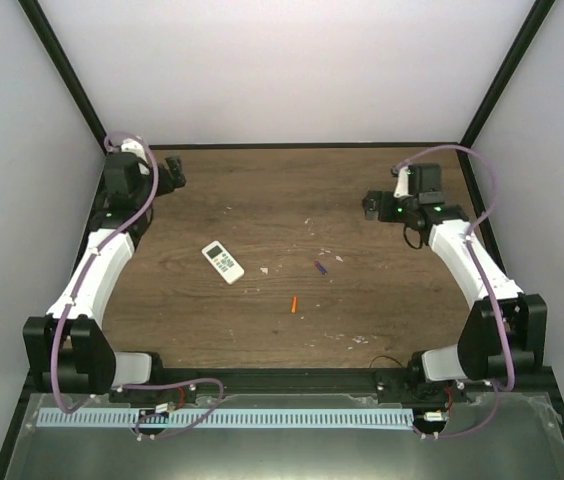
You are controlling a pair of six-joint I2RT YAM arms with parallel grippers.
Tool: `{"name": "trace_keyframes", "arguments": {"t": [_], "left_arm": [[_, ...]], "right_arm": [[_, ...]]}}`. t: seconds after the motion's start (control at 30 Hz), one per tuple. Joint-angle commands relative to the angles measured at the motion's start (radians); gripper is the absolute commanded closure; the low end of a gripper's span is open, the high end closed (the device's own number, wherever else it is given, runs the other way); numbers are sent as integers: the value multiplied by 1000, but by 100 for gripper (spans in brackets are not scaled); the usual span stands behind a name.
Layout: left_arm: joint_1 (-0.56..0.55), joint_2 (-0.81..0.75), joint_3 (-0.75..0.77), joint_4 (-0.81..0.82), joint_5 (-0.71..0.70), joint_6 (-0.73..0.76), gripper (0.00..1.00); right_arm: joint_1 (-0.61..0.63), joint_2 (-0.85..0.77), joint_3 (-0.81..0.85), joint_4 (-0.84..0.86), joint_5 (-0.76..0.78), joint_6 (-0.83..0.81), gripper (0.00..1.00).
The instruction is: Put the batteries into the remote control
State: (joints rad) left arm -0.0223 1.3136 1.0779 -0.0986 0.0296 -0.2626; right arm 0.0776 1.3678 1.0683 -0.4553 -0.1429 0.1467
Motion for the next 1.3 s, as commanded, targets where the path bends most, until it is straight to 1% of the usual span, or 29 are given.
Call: {"name": "trace_keyframes", "arguments": {"t": [0.0, 0.13, 0.17, 0.23, 0.3, 0.37, 0.43, 0.57, 0.63, 0.83, 0.93, 1.13, 1.27], "left_arm": [[-71, -2, -22, -193, -77, -177, 0], [-116, 86, 21, -411, -102, -357, 0], [-138, 116, 50, -474, -118, -374, 0], [-186, 180, 114, -592, -194, -413, 0], [-219, 235, 166, -670, -236, -481, 0], [-236, 295, 219, -759, -249, -552, 0], [-250, 336, 259, -818, -286, -593, 0], [-235, 310, 239, -799, -306, -657, 0], [-208, 284, 223, -795, -303, -699, 0], [-91, 265, 218, -803, -285, -759, 0], [-54, 253, 208, -798, -280, -783, 0], [-15, 240, 192, -817, -272, -830, 0], [-2, 243, 190, -836, -255, -853, 0]], "right_arm": [[110, 49, 66, -20, 37, 5, 0], [212, 119, 103, -18, 75, 10, 0], [229, 135, 114, -19, 76, 14, 0], [252, 158, 131, -23, 75, 27, 0], [271, 175, 150, -28, 84, 40, 0], [291, 197, 176, -40, 90, 45, 0], [321, 226, 205, -52, 97, 42, 0], [406, 296, 263, -45, 80, 12, 0], [453, 330, 281, -22, 54, -9, 0], [573, 421, 283, 95, -1, -37, 0], [624, 466, 297, 131, -11, -68, 0], [703, 562, 369, 137, -25, -107, 0], [744, 616, 432, 108, -23, -121, 0]]}}
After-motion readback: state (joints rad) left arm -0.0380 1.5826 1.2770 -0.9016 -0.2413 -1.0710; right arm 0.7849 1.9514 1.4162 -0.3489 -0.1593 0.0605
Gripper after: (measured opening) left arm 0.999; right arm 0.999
